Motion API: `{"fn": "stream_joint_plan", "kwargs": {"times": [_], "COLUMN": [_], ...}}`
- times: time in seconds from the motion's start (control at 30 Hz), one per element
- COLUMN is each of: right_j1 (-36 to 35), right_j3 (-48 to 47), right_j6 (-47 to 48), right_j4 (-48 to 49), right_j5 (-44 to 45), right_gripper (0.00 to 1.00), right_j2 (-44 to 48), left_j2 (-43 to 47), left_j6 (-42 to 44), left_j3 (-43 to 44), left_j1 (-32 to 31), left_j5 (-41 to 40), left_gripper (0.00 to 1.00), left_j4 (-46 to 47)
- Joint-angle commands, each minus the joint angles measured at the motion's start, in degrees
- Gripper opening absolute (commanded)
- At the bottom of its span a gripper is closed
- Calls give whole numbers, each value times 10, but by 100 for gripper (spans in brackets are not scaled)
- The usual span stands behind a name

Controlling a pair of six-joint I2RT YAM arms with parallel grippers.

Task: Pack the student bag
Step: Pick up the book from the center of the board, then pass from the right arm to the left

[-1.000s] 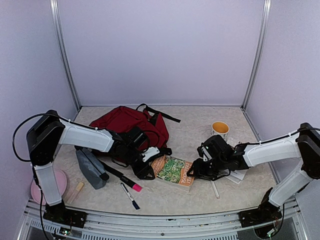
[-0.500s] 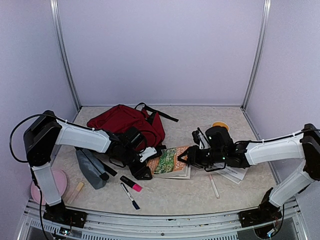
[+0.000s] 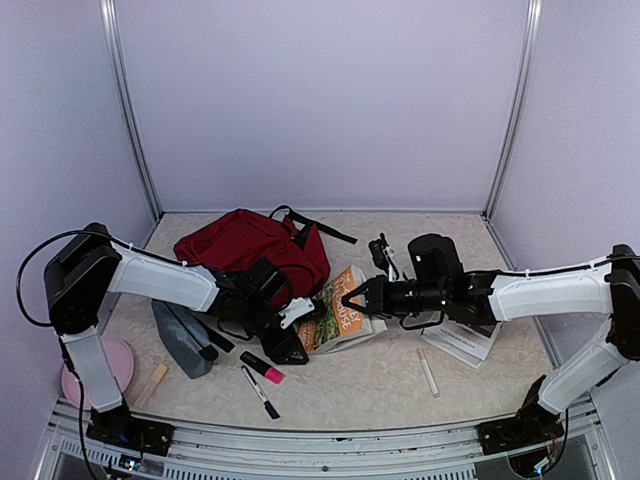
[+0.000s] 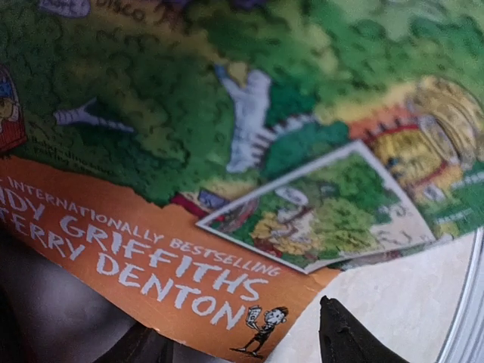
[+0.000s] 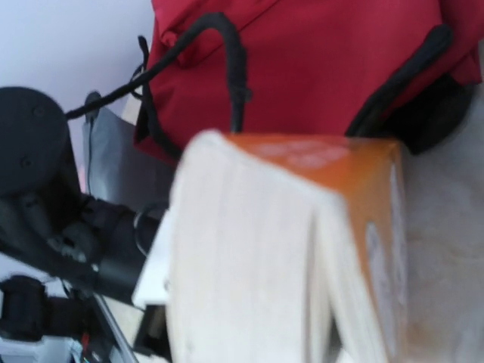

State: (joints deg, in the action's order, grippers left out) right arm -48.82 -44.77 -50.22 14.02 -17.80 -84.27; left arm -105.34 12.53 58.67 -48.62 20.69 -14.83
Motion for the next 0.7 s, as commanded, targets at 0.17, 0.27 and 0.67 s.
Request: {"fn": "stream_joint_plan", "kwargs": {"times": [0.17,0.27,0.67], "right_j1": [-8,-13,-40], "right_j3": [-145,-177,-316], "right_j6": [323,404,547], "right_j4": [-304,-350,-470], "right_j5": [-46,-119,-244], "right_gripper": [0,0,0], "right_j2": [93,113,79], "left_j2": [263,321,247], "left_j6": [84,101,160], "left_j3": [-24,-39,40], "left_j1": [-7,17,-14], "left_j5": [193,198,90], "left_gripper": [79,86,99], "left_j4": [87,92,55]}}
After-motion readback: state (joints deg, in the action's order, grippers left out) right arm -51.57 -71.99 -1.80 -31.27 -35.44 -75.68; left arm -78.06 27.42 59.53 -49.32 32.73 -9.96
